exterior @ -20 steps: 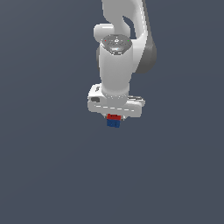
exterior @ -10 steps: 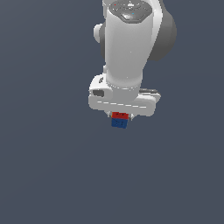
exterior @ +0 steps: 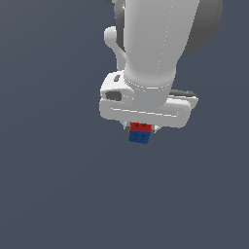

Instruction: Pick up the object and move it to a goal position.

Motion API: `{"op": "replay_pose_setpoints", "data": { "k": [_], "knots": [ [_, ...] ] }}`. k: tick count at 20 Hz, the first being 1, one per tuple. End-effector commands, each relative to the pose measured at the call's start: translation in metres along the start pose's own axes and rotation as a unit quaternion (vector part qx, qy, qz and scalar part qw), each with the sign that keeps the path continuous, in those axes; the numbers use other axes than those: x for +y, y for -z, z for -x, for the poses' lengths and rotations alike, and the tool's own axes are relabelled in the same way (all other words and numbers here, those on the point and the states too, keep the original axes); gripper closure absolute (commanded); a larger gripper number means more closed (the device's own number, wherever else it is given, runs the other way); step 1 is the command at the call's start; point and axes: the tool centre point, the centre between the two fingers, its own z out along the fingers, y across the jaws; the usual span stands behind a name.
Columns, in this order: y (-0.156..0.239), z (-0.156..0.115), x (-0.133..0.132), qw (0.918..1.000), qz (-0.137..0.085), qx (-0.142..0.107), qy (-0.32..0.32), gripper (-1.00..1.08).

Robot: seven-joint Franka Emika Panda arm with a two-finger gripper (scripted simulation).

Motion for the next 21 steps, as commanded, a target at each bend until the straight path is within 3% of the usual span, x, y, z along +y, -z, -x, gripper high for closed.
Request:
{"op": "replay_pose_setpoints", "data": {
  "k": [1, 21],
  "knots": [
    [0.011, -0.006, -0.004, 1.0, 0.0, 0.001, 0.0, 1.08],
    [0.037, -0.024, -0.015, 1.0, 0.0, 0.001, 0.0, 1.08]
  ]
}}
